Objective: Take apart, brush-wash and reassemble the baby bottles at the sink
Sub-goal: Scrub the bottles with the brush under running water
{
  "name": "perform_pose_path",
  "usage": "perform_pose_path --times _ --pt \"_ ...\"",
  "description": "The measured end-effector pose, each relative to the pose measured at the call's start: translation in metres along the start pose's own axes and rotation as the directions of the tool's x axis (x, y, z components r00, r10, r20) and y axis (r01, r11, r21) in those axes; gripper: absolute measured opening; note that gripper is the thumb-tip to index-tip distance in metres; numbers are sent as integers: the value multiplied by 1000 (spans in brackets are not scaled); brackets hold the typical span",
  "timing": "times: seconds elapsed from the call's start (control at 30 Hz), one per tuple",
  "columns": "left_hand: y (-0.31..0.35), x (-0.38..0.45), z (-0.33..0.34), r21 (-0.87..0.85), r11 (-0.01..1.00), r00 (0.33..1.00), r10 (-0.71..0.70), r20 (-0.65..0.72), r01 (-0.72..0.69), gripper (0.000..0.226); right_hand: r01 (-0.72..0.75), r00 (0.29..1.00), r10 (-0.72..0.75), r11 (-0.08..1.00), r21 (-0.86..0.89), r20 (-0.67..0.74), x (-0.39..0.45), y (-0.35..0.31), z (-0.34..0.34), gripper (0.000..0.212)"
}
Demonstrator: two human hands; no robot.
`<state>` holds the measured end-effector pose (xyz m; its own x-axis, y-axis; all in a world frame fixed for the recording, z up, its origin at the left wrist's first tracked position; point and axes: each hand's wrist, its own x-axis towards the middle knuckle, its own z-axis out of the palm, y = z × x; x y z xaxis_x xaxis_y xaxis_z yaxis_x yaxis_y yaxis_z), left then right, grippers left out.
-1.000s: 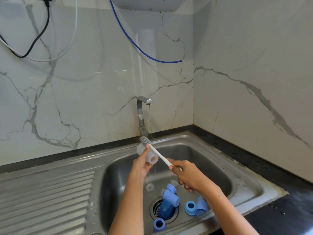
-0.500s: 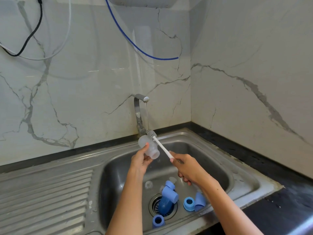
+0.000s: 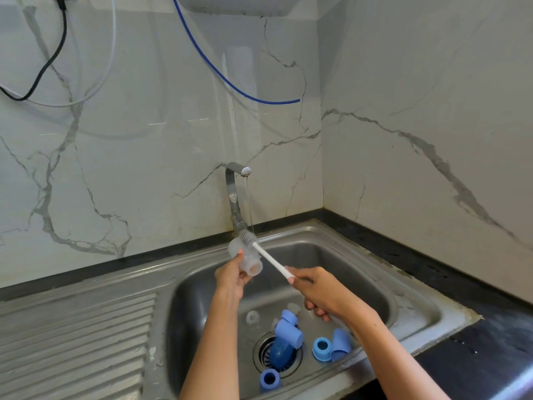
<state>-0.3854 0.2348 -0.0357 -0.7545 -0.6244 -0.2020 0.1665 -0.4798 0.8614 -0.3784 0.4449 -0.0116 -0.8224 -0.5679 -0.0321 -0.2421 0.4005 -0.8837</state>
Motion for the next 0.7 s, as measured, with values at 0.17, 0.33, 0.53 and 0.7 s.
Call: perform_pose_path --times 0.17,0.33,0.53,0.7 --pt "5 2 -1 -67 998 1000 -1 -20 0 46 -20 1000 20 1000 0 15 -10 7 -2 38" --pt "-5 -3 12 -219 965 977 -104 187 145 43 45 990 -56 995 -85 -131 2 -1 11 43" --pt "-2 7 7 -314 931 976 -140 164 186 42 85 996 -90 982 -167 -20 -3 -7 15 41" --pt "1 14 2 -455 879 990 -128 56 140 49 23 999 -20 997 -71 50 -9 0 5 39"
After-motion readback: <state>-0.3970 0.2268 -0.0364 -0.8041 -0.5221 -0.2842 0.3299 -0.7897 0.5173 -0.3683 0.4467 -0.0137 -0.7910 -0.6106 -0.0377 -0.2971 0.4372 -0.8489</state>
